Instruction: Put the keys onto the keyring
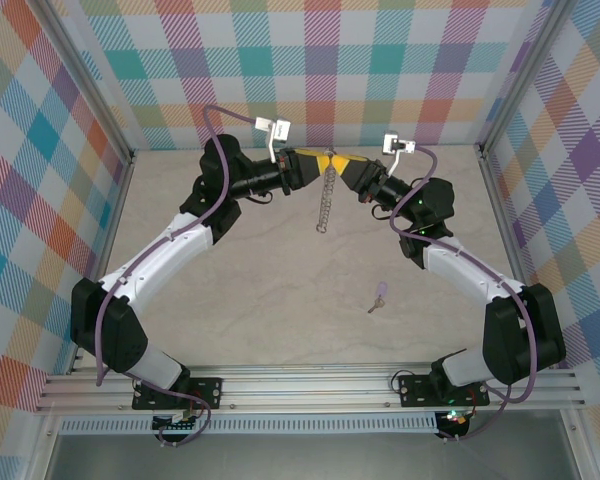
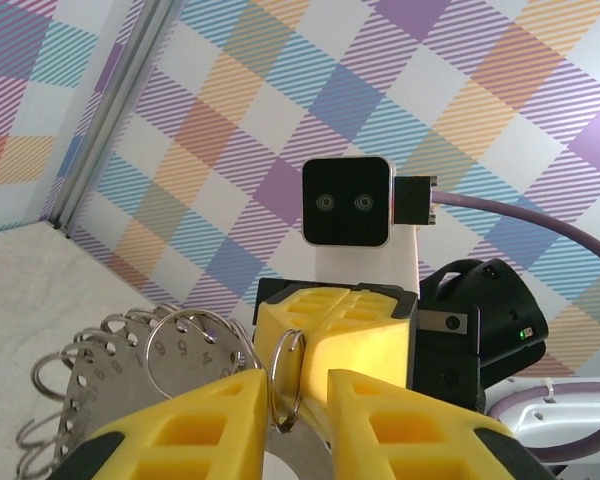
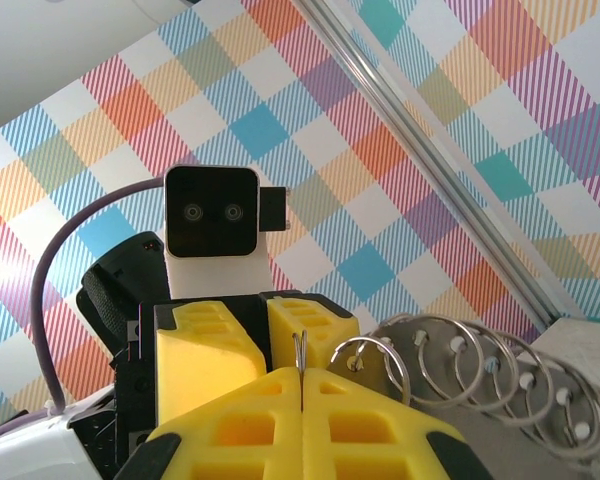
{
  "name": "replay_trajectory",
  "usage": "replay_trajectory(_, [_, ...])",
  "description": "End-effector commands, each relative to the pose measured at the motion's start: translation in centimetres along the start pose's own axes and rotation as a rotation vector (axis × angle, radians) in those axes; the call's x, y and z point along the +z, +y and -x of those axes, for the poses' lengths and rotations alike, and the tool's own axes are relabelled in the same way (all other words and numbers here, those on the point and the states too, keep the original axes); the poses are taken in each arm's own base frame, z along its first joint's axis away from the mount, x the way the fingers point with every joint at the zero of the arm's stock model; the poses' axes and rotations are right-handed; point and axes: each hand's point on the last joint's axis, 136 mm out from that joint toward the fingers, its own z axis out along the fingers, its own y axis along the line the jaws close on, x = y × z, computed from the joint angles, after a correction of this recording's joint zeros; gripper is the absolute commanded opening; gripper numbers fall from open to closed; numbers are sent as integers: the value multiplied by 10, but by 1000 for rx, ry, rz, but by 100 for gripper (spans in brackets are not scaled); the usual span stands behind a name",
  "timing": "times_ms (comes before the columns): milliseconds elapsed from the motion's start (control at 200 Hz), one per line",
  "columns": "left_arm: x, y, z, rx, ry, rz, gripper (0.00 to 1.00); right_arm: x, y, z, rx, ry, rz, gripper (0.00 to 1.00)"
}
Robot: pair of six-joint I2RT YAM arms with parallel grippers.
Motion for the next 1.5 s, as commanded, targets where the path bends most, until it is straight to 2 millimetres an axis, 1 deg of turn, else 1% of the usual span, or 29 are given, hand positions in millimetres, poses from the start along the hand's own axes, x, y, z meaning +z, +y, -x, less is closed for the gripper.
replay_trajectory(0, [-6,-24,18,77,-57,-32,21,0,20,10,-62,-30,44,0])
replay_trajectory(335, [-5,-25,18,77,-54,-41,9,0,20,10,-64,-30,45,0])
replay_trajectory(445, [-5,-26,16,76,-47,-50,0,1,19,10,-60,-29,43,0])
replay_trajectory(585, [-3,-25,13,88,-30,-51,0,2,16,10,-48,-26,32,0])
replay_trajectory(605, [-3,-24,12,91,-26,-48,0,2,14,10,-43,-25,27,5])
replay_trajectory(650, [-4,-24,11,107,-10,-40,0,1,12,10,-40,-24,12,20])
replay_trajectory(715, [-4,-24,9,146,15,-28,0,-5,9,10,-42,-22,-19,34])
replay_trajectory(755, [-5,-24,6,169,40,-20,0,-11,7,12,-45,-27,-43,40])
replay_trajectory(795, [-6,-25,5,193,63,-16,0,-18,4,15,-48,-34,-68,42])
replay_trajectory(900, [-8,-28,0,256,129,-20,0,-35,3,23,-55,-31,-111,43])
replay_trajectory(995, [-8,-31,-6,300,201,-37,0,-43,6,22,-64,9,-128,42])
replay_trajectory(1095, [-8,-34,-11,328,264,-59,0,-43,16,15,-85,91,-114,41])
replay_trajectory(1110, [-9,-33,-16,317,286,-58,0,-43,17,14,-86,101,-110,41])
replay_trajectory(1230, [-9,-37,-19,321,325,-91,0,-40,29,5,-96,185,-61,40])
replay_trajectory(1295, [-8,-40,-21,316,346,-113,0,-39,35,4,-106,210,-31,40])
replay_trajectory(1325, [-8,-40,-22,314,357,-124,0,-39,32,1,-83,227,-39,40])
replay_trajectory(1495, [-7,-43,-25,299,388,-158,0,-37,34,-3,-72,249,-20,40])
